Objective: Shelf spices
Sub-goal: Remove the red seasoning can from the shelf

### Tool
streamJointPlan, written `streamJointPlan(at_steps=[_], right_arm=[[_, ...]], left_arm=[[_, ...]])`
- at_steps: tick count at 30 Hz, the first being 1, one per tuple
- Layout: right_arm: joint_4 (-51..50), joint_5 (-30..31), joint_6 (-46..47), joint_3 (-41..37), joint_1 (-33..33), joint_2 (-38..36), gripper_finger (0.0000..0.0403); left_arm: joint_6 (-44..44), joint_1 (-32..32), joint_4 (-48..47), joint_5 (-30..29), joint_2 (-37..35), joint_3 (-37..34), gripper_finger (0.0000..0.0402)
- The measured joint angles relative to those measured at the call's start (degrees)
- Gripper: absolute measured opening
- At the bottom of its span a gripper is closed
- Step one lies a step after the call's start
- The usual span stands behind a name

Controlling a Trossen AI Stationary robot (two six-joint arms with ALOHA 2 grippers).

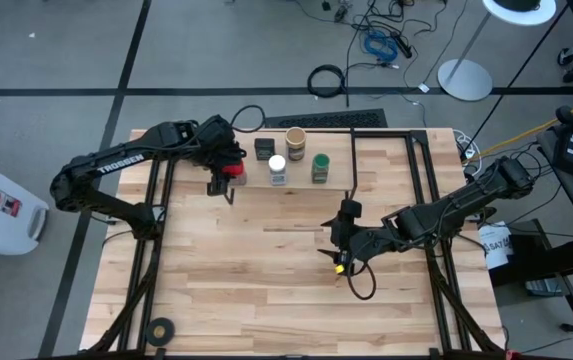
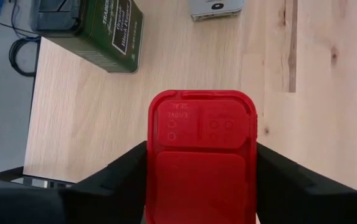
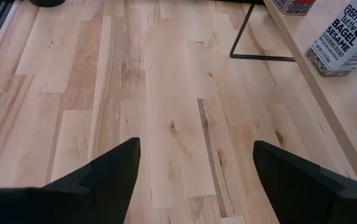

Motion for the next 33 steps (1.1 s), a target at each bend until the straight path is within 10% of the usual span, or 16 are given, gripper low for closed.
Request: streamJointPlan(at_steps=[33], right_arm=[[4.8, 0.5, -4.3, 0.0, 0.0, 0.0, 0.0299]], left_arm=[[-16.2, -19.8, 8.4, 5.2, -1.6, 2.1, 0.0233]])
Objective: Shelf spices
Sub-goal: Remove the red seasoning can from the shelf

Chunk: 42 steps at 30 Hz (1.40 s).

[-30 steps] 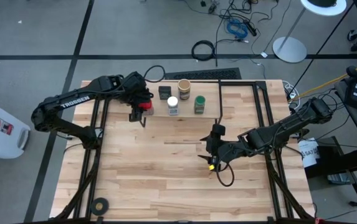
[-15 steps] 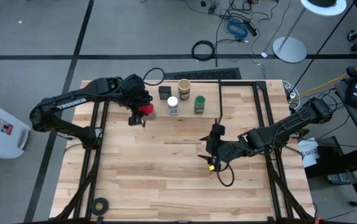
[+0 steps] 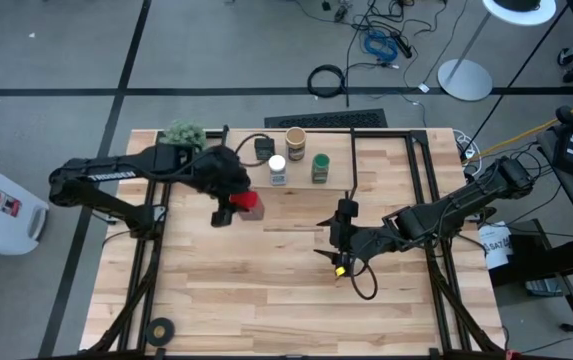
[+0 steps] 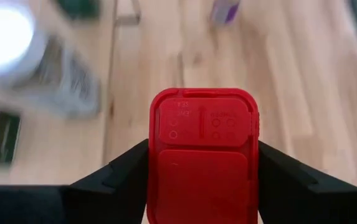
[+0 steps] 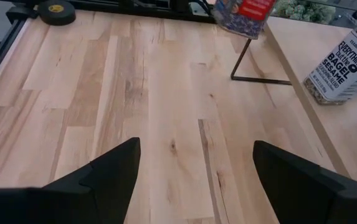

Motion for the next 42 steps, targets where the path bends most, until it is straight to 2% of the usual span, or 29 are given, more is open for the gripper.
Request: streamJointPlan(at_steps=[7, 13, 18, 26, 32, 42], right_arm=[[3.2, 0.1, 0.9, 0.0, 0.0, 0.0, 0.0299], [9.6, 1.5, 3.1, 0.0, -0.5, 3.7, 0.0303], [13.3, 1.4, 2.8, 0.0, -2.3, 6.7, 0.0326], [15.3, -1.2, 2.6, 0.0, -3.4, 8.6, 0.0366], [15.8, -1.8, 2.9, 0.0, -5.0, 9.5, 0.0368], [17.7, -2.3, 1.5, 0.0, -6.8, 10.7, 0.0368]], left_arm=[[-0.9, -6.8, 9.6, -0.6, 1.6, -1.0, 0.0233], [-0.9, -11.1, 15.5, -2.0, 6.7, -1.1, 0.0233], [-1.3, -13.4, 17.1, -5.7, 11.5, -1.1, 0.0233], [-5.9, -14.0, 17.3, -9.8, 15.5, -1.1, 0.0233], [-9.8, -14.0, 18.8, -11.4, 15.4, -1.1, 0.0233], [-9.9, -14.0, 20.3, -11.3, 15.4, -1.0, 0.0233]])
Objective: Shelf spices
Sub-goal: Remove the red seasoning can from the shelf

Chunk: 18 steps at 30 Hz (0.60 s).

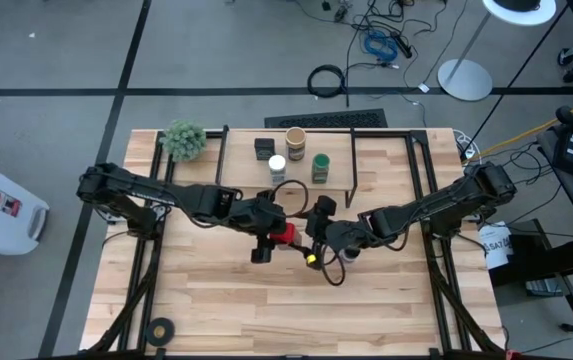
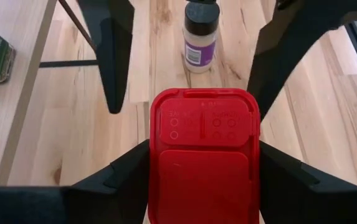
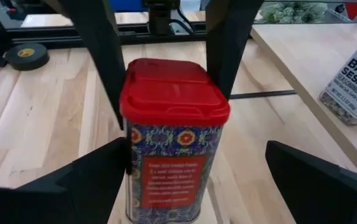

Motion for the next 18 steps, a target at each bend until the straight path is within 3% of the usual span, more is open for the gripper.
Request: streamJointPlan(at_steps=[7, 18], right_arm=[[0.4, -5.4, 0.0, 0.0, -0.1, 0.8, 0.0346], [3.8, -5.5, -2.4, 0.0, -1.9, 2.5, 0.0311]], left_arm=[[0.0, 0.0, 0.2, 0.0, 0.0, 0.1, 0.0233], [0.0, 0.0, -0.2, 0.1, 0.0, 0.1, 0.0233]])
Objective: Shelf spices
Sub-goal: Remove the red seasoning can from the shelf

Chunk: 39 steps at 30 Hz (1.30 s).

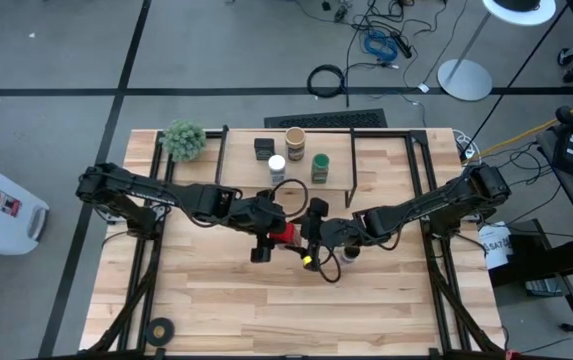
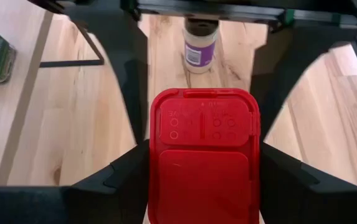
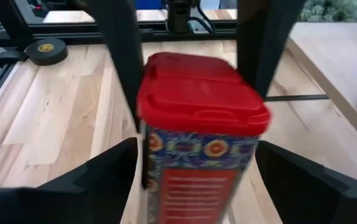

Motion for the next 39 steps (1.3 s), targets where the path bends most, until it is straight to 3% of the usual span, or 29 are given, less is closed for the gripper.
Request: streamJointPlan(at_steps=[19, 31, 39], right_arm=[[-0.1, 0.0, -0.5, 0.0, 0.1, 0.0, 0.0307], [0.0, -0.5, -0.4, 0.0, 0.1, 0.0, 0.0199], [0.0, -0.5, -0.9, 0.0, 0.1, 0.0, 0.0207]], left_arm=[[-1.5, 0.0, -0.1, 0.0, 0.0, 0.0, 0.0233], [-1.1, 0.0, -0.1, -0.2, 0.0, 0.0, 0.0233], [-0.8, 0.0, 0.0, -0.2, 0.0, 0.0, 0.0233]])
